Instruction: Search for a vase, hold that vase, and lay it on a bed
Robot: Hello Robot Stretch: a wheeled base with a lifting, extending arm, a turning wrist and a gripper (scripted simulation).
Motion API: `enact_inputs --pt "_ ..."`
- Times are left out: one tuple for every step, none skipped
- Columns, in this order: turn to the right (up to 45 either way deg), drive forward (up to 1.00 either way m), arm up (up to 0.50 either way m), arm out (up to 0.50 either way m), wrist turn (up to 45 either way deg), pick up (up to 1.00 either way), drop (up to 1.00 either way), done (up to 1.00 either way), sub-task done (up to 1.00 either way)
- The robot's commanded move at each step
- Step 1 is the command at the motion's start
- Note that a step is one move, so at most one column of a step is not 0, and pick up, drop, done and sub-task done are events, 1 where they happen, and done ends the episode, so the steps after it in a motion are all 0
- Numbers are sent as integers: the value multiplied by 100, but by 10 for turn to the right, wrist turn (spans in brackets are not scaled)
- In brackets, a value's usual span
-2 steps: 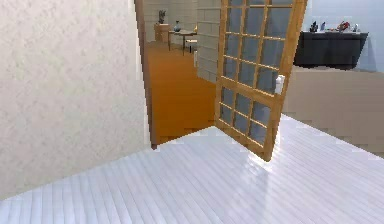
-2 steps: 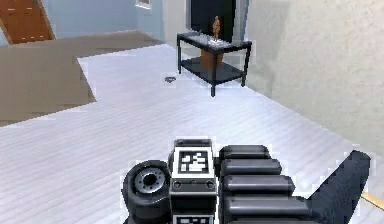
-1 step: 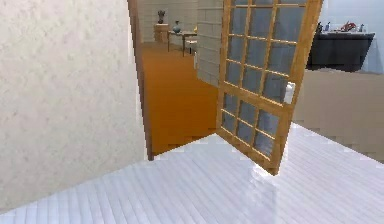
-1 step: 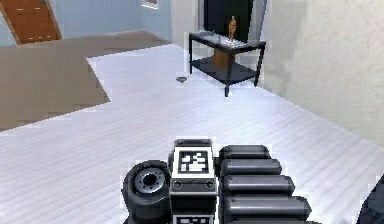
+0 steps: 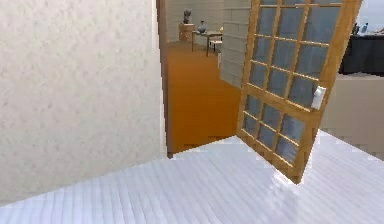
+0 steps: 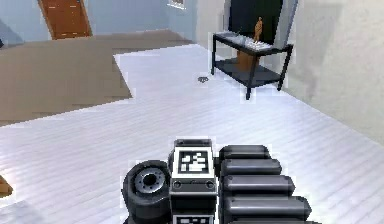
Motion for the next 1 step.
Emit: enact_inputs --pt "0 100 0 0 0 0 0 0 0"
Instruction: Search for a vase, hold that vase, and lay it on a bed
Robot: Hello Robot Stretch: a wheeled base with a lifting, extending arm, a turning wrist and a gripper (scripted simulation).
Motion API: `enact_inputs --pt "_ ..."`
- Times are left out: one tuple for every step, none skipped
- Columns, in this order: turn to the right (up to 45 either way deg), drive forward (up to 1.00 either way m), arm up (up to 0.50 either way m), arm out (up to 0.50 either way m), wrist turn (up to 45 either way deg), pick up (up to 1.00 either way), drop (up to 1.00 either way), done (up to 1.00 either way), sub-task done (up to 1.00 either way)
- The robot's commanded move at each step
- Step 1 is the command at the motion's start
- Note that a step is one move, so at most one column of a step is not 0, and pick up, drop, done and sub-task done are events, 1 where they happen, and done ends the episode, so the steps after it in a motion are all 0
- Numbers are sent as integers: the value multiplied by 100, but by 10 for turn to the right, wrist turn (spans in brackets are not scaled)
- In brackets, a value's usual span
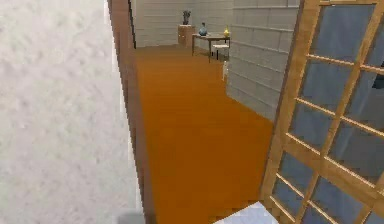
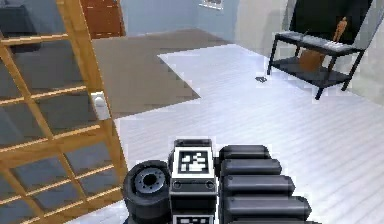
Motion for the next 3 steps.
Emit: enact_inputs --pt "0 65 0 0 0 0 0 0 0" --pt "180 0 0 0 0 0 0 0 0" --pt "0 45 0 0 0 0 0 0 0"
